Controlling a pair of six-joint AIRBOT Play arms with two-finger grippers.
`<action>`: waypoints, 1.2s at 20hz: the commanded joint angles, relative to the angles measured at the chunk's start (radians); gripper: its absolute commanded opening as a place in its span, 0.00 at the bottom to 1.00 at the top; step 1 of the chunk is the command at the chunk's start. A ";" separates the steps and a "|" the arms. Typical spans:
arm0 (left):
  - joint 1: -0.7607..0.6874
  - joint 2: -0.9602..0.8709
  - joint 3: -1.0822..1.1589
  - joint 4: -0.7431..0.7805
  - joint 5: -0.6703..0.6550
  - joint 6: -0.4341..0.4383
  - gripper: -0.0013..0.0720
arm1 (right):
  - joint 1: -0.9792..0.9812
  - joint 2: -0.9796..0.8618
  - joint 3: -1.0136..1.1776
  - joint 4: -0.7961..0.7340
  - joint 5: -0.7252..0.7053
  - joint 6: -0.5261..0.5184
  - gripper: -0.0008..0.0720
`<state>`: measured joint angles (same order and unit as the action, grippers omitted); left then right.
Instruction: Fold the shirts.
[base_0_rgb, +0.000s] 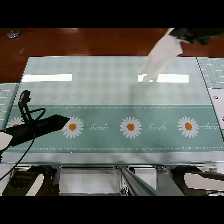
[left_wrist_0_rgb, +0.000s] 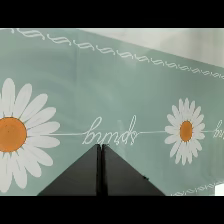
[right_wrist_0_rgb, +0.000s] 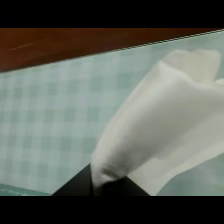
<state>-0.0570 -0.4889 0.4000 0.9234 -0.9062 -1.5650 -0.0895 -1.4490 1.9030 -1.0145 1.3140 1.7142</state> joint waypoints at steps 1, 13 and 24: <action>0.000 0.000 0.000 0.000 0.022 0.000 0.06 | -0.175 0.019 0.065 -0.010 0.133 0.063 0.04; 0.000 0.000 0.000 0.000 0.114 0.000 0.06 | -0.570 0.422 -0.403 -0.396 0.417 0.079 0.04; 0.002 -0.047 0.053 0.000 0.003 0.121 0.06 | -0.924 0.876 -1.133 -0.751 0.384 0.067 0.88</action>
<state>-0.0563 -0.5102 0.4213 0.9226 -0.8520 -1.5108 -0.9539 -0.6350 0.8921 -1.7424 1.7355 1.8118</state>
